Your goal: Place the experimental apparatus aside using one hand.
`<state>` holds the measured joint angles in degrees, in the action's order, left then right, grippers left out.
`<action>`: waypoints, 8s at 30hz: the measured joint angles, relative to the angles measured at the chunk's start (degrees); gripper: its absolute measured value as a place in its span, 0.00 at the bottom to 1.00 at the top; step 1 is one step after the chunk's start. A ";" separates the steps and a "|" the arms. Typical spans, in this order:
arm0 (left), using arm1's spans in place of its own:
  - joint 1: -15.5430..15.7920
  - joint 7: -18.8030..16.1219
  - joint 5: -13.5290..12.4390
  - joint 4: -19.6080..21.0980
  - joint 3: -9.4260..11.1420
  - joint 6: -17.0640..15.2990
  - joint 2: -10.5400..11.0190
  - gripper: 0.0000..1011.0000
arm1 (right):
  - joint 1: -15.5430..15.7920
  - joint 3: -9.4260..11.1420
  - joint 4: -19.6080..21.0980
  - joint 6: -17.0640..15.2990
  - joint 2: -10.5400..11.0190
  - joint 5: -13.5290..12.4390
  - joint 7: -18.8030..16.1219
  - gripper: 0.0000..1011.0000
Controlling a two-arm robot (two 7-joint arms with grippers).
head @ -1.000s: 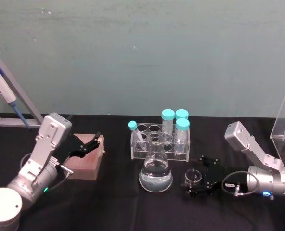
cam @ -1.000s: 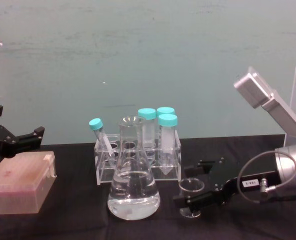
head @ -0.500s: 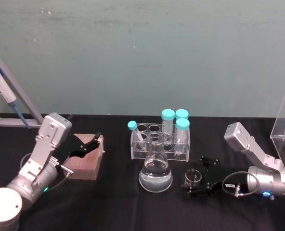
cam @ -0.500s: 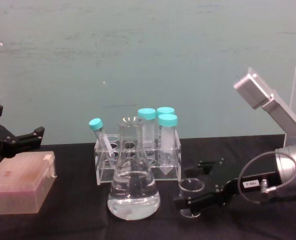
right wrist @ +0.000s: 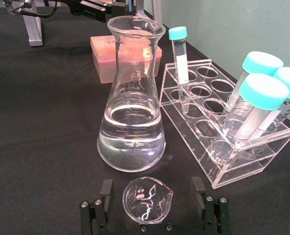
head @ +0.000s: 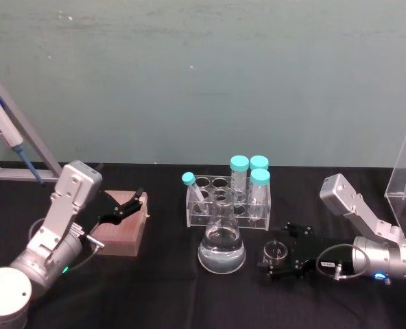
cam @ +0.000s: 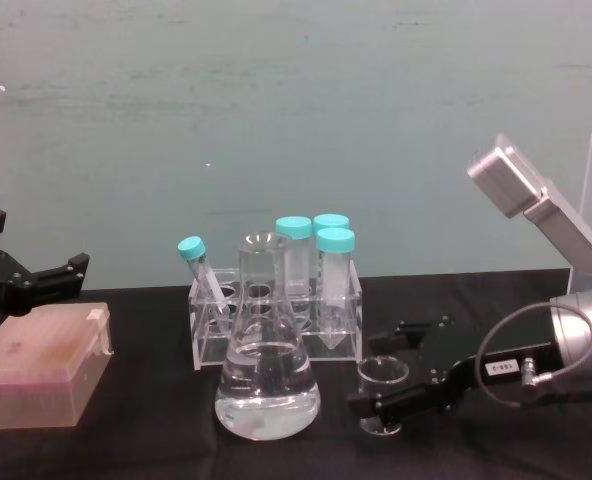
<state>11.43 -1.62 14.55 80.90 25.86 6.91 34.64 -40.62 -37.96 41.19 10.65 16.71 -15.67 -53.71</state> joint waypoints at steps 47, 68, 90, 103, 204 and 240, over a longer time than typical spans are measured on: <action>0.00 0.00 0.00 0.00 0.00 0.00 0.00 0.99 | 0.03 0.02 0.04 -0.03 0.02 -0.04 0.14 0.53; 0.00 0.00 0.00 0.00 0.00 0.00 0.00 0.99 | 2.12 0.94 4.92 -2.39 1.61 0.54 4.32 0.53; 0.00 0.00 0.00 0.00 0.00 0.00 0.00 0.99 | 2.87 5.64 5.89 -5.51 2.08 0.95 13.60 0.53; 0.00 0.00 0.00 0.00 0.00 0.00 0.00 0.99 | 2.52 8.04 4.91 -7.69 0.56 3.11 19.61 0.53; 0.00 0.00 0.00 0.00 0.00 0.00 0.00 0.99 | -1.33 24.83 -6.86 -10.87 -8.91 15.28 40.80 0.53; 0.00 0.00 0.00 0.00 0.00 0.00 0.00 0.99 | -2.17 25.47 -8.80 -10.80 -9.23 16.26 39.41 0.53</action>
<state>11.43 -1.62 14.55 80.90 25.86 6.91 34.65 -42.79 -12.48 32.38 -0.14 7.48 0.59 -14.31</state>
